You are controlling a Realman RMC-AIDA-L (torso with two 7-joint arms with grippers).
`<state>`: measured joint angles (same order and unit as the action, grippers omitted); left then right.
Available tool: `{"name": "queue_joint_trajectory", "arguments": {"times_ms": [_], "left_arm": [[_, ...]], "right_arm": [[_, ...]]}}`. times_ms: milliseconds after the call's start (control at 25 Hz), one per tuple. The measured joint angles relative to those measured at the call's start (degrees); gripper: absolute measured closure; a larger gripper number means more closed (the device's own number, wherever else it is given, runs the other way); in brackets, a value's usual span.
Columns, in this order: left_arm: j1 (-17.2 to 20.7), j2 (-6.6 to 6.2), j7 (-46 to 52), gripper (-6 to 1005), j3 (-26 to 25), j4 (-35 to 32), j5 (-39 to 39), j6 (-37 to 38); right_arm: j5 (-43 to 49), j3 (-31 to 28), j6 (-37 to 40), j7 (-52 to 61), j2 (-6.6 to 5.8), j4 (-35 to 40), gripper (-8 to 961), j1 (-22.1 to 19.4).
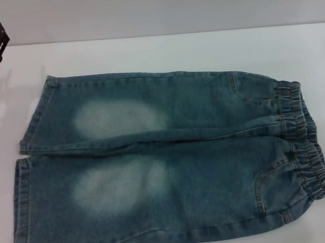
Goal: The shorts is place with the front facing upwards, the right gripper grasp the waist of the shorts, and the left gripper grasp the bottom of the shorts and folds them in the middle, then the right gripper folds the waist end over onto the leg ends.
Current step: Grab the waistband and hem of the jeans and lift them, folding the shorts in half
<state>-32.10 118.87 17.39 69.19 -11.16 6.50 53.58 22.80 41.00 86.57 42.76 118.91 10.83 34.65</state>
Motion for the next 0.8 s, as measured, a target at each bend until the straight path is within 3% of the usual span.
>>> {"name": "queue_joint_trajectory", "arguments": {"times_ms": [480,800], "left_arm": [[-0.96,-0.05,-0.22,153,-0.02,0.00,0.00,-0.32],[-0.87,-0.05,0.06,152,-0.08,-0.03,0.00,0.65]], "right_arm": [[-0.19,0.03,0.19,-0.05,-0.11,0.33,381,-0.16],[-4.23,-3.04,-4.08,-1.27,-0.24,0.16,380,-1.59]]}}
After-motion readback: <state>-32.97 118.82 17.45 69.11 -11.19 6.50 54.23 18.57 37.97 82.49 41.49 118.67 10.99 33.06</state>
